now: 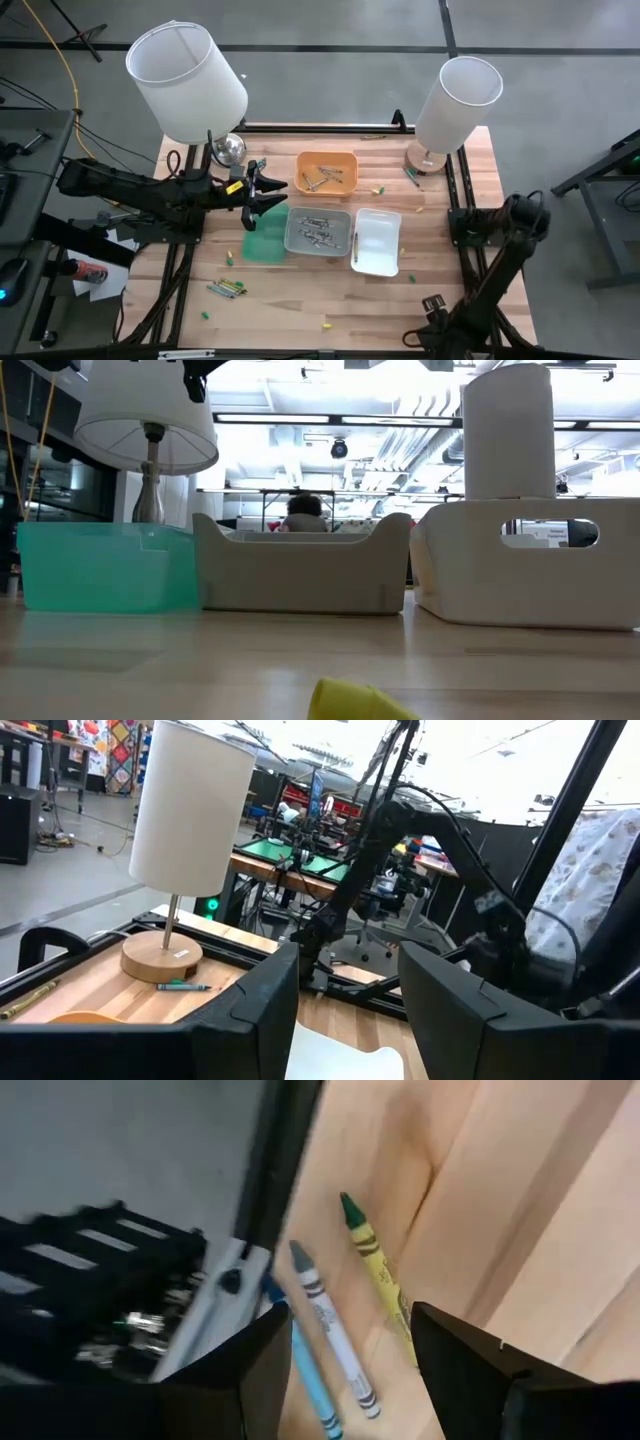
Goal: Sort crayons
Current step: Put the green crayon into the white bin
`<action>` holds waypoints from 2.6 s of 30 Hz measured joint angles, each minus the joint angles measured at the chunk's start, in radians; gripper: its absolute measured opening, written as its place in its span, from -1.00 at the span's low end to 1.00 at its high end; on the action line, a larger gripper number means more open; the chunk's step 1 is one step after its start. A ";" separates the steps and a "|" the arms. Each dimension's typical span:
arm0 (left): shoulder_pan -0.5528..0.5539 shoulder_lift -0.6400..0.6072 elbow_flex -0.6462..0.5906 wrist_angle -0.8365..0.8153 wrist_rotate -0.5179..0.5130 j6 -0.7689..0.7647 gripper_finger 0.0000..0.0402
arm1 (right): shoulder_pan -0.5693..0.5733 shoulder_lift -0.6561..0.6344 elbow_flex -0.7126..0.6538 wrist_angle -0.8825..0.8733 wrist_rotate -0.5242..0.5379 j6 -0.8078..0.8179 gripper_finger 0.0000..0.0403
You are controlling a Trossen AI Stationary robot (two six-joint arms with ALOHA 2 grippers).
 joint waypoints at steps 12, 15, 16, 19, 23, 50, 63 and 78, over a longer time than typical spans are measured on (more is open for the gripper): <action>0.000 0.000 0.000 0.000 -0.003 -0.025 -0.20 | 0.000 0.124 0.005 -0.014 0.037 0.007 -0.01; 0.000 0.000 0.000 0.000 -0.007 -0.025 -0.20 | 0.000 0.127 0.005 -0.032 0.062 0.007 -0.04; 0.000 0.000 0.000 0.000 -0.008 -0.025 -0.20 | -0.001 0.128 0.005 -0.038 0.068 0.007 -0.08; 0.000 0.000 0.000 -0.001 -0.012 -0.025 -0.20 | -0.009 0.129 0.004 -0.055 0.068 0.007 -0.28; 0.000 0.000 0.000 -0.002 -0.012 -0.028 -0.20 | -0.021 0.130 0.002 -0.067 0.078 0.006 -0.77; 0.000 0.000 0.000 0.000 -0.012 -0.051 -0.20 | -0.335 -0.688 -0.396 0.276 0.570 0.105 -1.00; 0.000 0.000 0.000 -0.006 -0.012 -0.044 -0.20 | -0.730 -0.722 -0.632 1.307 0.626 -0.375 -1.00; 0.000 0.004 0.000 -0.079 -0.064 0.087 -0.20 | -0.977 -0.644 -0.401 1.050 0.338 -0.606 -1.00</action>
